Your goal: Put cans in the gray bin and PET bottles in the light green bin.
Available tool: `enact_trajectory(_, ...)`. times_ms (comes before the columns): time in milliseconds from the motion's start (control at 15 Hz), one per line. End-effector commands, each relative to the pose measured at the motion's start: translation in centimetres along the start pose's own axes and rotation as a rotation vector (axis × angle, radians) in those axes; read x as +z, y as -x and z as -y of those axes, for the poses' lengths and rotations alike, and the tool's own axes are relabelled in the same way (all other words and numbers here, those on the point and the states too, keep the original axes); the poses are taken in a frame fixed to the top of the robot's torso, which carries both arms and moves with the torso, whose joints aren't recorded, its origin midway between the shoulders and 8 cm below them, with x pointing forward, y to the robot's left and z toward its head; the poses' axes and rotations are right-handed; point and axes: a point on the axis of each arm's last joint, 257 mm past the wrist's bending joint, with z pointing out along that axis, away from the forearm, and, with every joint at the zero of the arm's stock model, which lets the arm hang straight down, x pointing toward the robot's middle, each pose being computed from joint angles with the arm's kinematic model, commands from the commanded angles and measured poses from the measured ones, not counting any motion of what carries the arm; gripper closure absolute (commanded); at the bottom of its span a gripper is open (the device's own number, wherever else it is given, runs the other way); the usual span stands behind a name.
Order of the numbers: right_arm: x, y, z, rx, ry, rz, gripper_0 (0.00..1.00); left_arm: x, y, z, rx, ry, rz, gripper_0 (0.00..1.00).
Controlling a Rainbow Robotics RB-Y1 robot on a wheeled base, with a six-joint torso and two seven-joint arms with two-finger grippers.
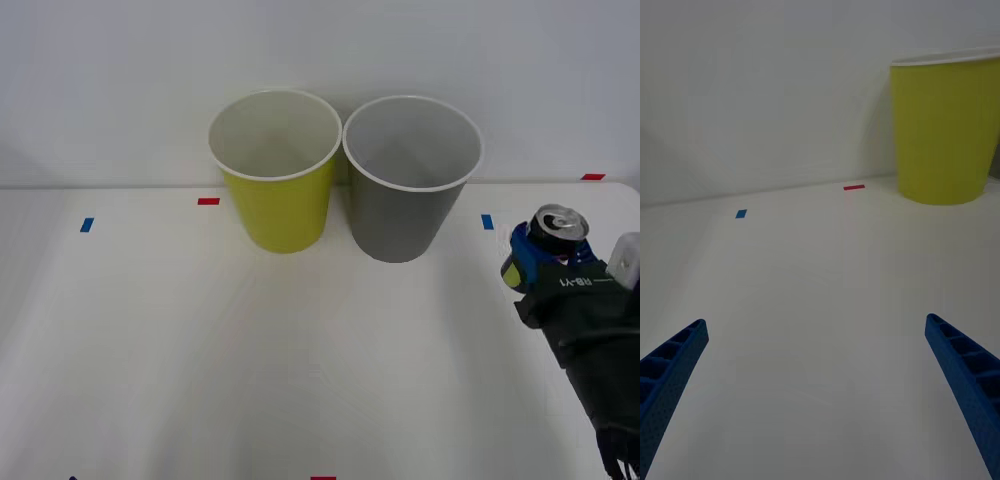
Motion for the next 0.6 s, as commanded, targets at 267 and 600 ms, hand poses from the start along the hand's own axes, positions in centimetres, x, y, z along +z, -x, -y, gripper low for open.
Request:
enact_trajectory(267, 1.1, 4.2, -1.3, 0.004, -0.013, -0.040, 1.00, 0.0, 0.0, 0.0, 0.000, 0.000, 0.000, 0.00)
enact_trajectory(600, 2.9, 5.0, -1.7, 0.049, -0.062, -0.072, 1.00, 0.0, 0.0, 0.0, 0.000, 0.000, 0.000, 0.00)
